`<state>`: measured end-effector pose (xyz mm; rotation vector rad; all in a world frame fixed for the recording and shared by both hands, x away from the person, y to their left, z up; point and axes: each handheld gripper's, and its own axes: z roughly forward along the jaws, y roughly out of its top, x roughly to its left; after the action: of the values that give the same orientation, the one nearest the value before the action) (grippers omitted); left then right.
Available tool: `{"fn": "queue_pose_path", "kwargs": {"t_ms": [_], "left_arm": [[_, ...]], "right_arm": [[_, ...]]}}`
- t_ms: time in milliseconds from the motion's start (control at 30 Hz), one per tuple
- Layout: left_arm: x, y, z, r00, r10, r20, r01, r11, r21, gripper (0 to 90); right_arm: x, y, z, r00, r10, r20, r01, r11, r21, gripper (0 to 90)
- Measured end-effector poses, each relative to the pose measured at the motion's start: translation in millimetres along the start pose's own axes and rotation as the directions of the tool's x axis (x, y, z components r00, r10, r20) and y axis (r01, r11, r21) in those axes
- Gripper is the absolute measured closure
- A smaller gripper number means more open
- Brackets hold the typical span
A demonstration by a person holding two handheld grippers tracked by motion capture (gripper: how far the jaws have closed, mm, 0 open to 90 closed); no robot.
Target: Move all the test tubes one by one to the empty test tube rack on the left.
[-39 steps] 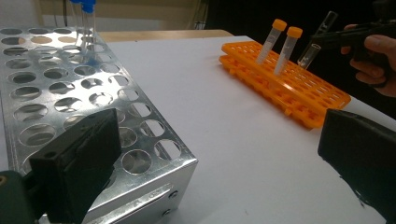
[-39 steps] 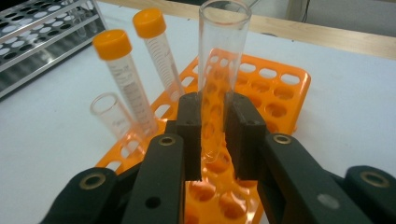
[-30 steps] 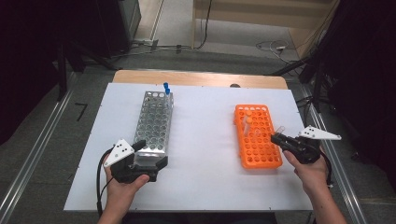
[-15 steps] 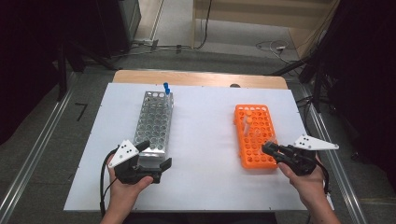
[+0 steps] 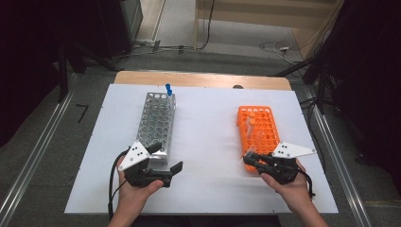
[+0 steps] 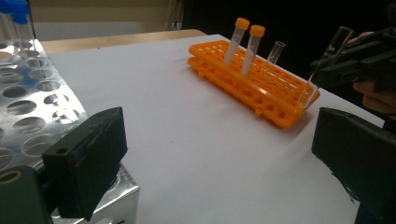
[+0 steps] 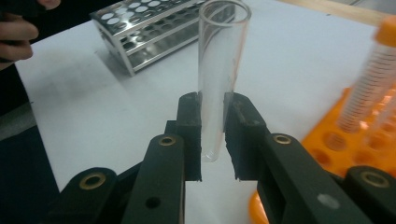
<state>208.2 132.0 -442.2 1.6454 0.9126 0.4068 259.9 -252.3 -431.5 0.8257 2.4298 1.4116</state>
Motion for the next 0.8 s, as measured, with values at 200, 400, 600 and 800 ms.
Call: {"fn": "queue_pose_path", "kwargs": {"t_ms": [200, 400, 600, 800], "left_arm": [[-7.5, 3.9, 4.2, 0.9992, 0.011, 0.039, -0.011, 0.9999, -0.01, 7.7], [-16.6, 5.4, 11.4, 0.9934, 0.031, 0.111, -0.031, 0.9995, -0.002, 18.8], [-27.7, 4.7, 20.8, 0.9776, 0.058, 0.202, -0.062, 0.998, 0.013, 34.6], [-38.3, 2.4, 32.1, 0.9653, 0.065, 0.253, -0.078, 0.9961, 0.041, 48.7]], "right_arm": [[17.0, 0.0, 19.9, 0.9988, -0.027, -0.041, 0.029, 0.999, 0.029, 73.8], [30.7, 1.3, 34.0, 0.9959, -0.048, -0.077, 0.052, 0.997, 0.048, 73.8], [41.9, 2.3, 45.4, 0.9915, -0.066, -0.112, 0.074, 0.995, 0.064, 73.9], [52.3, 3.3, 54.6, 0.9871, -0.085, -0.136, 0.096, 0.992, 0.076, 73.8]]}}
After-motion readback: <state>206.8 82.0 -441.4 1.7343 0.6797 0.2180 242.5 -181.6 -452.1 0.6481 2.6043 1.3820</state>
